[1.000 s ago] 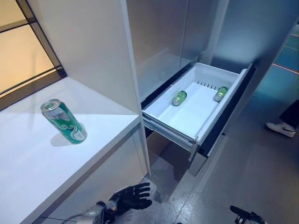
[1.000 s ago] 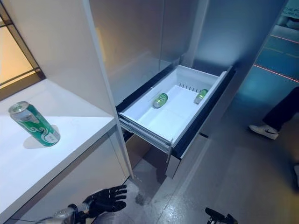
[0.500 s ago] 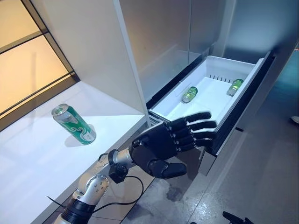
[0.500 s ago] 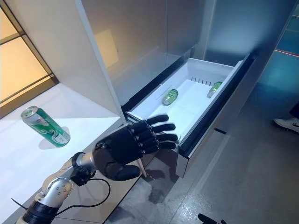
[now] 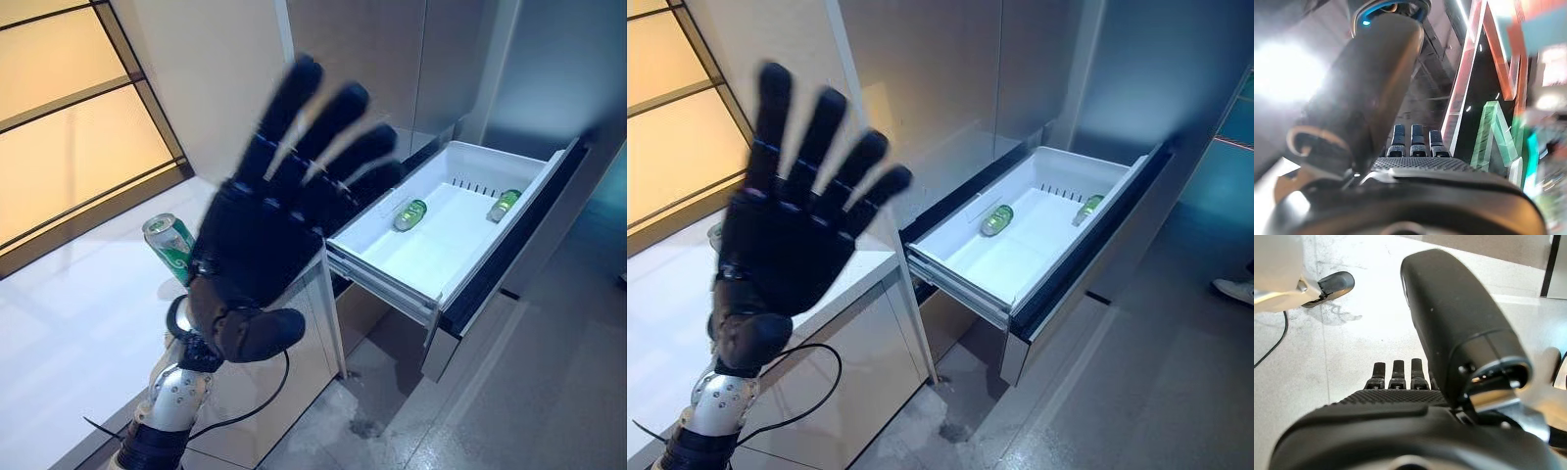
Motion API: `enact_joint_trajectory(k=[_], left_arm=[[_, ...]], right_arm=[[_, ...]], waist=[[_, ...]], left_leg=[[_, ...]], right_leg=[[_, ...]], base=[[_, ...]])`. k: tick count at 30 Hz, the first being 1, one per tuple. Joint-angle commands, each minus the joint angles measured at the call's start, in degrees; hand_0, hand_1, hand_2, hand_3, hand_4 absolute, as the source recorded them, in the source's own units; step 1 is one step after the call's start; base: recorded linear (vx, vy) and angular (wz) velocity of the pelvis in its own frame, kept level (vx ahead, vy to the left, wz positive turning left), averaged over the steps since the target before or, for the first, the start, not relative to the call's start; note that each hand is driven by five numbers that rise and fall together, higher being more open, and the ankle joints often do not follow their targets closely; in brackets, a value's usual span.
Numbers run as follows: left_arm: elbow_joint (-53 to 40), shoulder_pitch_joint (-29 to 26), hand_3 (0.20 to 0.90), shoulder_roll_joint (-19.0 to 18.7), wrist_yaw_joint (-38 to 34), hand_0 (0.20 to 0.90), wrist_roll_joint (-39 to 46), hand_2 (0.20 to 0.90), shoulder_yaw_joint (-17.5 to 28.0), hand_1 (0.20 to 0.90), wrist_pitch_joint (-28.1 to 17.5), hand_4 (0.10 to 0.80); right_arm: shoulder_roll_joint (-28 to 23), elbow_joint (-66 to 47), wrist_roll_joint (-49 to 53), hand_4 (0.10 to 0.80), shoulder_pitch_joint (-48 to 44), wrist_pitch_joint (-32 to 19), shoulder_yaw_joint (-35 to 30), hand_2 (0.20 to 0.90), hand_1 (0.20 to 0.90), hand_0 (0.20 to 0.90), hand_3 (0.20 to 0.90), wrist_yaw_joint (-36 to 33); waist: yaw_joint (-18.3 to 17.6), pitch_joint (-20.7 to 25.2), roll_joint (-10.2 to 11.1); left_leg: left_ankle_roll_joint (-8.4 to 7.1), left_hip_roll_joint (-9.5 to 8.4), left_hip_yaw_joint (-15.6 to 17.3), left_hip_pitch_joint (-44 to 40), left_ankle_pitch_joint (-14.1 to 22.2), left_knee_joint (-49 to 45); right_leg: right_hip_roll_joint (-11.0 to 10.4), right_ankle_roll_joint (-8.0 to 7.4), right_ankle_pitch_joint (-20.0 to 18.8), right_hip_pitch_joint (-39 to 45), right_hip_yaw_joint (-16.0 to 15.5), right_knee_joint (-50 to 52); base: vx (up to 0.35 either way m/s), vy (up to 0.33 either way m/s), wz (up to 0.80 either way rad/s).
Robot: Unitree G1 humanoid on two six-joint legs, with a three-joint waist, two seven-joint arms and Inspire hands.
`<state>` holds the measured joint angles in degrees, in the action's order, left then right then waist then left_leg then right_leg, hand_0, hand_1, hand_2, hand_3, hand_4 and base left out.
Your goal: Put drinks into fridge and close the fridge
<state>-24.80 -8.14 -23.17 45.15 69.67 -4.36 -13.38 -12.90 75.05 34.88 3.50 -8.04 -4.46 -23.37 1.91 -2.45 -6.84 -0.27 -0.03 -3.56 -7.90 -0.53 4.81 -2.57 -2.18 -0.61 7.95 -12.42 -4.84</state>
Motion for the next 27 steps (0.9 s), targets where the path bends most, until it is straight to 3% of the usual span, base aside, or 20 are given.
enact_joint_trajectory(k=[1, 2, 7, 11, 14, 22, 27], left_arm=[[-2.01, -3.83, 0.9, -1.3, -8.47, 0.9, -6.48, 0.9, 5.69, 0.9, -10.53, 0.8], [-1.47, -3.06, 0.9, -1.73, -14.25, 0.9, -12.37, 0.9, 6.87, 0.9, -13.81, 0.8], [0.88, -0.41, 0.9, -2.27, -29.39, 0.9, -26.19, 0.9, 10.96, 0.9, -18.62, 0.8], [3.59, 1.7, 0.9, -2.34, -40.87, 0.9, -36.2, 0.9, 14.67, 0.9, -18.37, 0.8], [6.44, 3.17, 0.9, -3.46, -47.42, 0.9, -41.68, 0.9, 17.39, 0.9, -15.43, 0.8], [12.53, 5.47, 0.9, -5.22, -47.92, 0.9, -40.23, 0.9, 19.97, 0.9, -10.68, 0.8], [15.91, 6.13, 0.9, -5.99, -44.53, 0.9, -38.01, 0.9, 19.78, 0.9, -6.76, 0.8]], right_arm=[[1.25, 2.72, -1.53, 0.8, -2.57, -0.88, -0.36, 0.9, 0.9, 0.9, 0.9, -2.73], [1.43, 2.81, -1.5, 0.8, -2.26, -0.61, -0.05, 0.9, 0.9, 0.9, 0.9, -2.81], [1.72, 3.05, -1.1, 0.8, -1.81, 0.44, 0.58, 0.9, 0.9, 0.9, 0.9, -3.09], [1.96, 2.8, -1.14, 0.8, -1.89, 1.75, 0.68, 0.9, 0.9, 0.9, 0.9, -3.44], [2.15, 2.48, -1.11, 0.8, -1.81, 2.5, 0.61, 0.9, 0.9, 0.9, 0.9, -3.82], [2.02, 1.41, -0.82, 0.8, -2.38, 4.08, -0.1, 0.9, 0.9, 0.9, 0.9, -5.32], [1.62, 1.1, -0.31, 0.8, -2.83, 4.59, -0.43, 0.9, 0.9, 0.9, 0.9, -6.31]], waist=[[1.63, 0.1, 2.41], [1.98, 0.16, 2.46], [3.15, 0.26, 2.56], [4.07, 0.33, 2.73], [4.69, 0.37, 2.72], [5.29, 0.2, 2.54], [5.34, -0.09, 2.32]], left_leg=[[1.23, -3.57, -1.47, 1.33, 4.66, -0.7], [1.21, -3.57, -1.69, 1.43, 4.58, -0.7], [1.03, -3.45, -2.06, 1.7, 4.39, -0.78], [0.79, -3.32, -2.3, 1.94, 4.14, -0.88], [0.59, -3.21, -2.42, 2.07, 3.93, -0.96], [0.27, -3.04, -2.48, 1.77, 4.17, -1.02], [0.12, -3.0, -2.22, 1.62, 4.18, -1.24]], right_leg=[[0.73, -0.24, 7.65, -1.68, 1.3, 6.36], [0.83, -0.1, 7.88, -1.63, 1.07, 6.47], [0.99, 0.22, 8.5, -1.42, 0.39, 6.76], [1.11, 0.41, 8.89, -1.33, -0.13, 7.06], [1.13, 0.42, 9.15, -1.27, -0.64, 7.37], [1.08, 0.32, 9.92, -0.99, -0.9, 7.91], [0.96, 0.15, 9.89, -0.81, -0.93, 8.0]], base=[[0.0, 0.0, 0.0], [0.0, 0.0, 0.0], [-0.006, -0.003, 0.12], [-0.003, -0.011, 0.08], [0.002, -0.008, 0.07], [0.011, 0.002, 0.07], [0.007, 0.001, 0.0]])
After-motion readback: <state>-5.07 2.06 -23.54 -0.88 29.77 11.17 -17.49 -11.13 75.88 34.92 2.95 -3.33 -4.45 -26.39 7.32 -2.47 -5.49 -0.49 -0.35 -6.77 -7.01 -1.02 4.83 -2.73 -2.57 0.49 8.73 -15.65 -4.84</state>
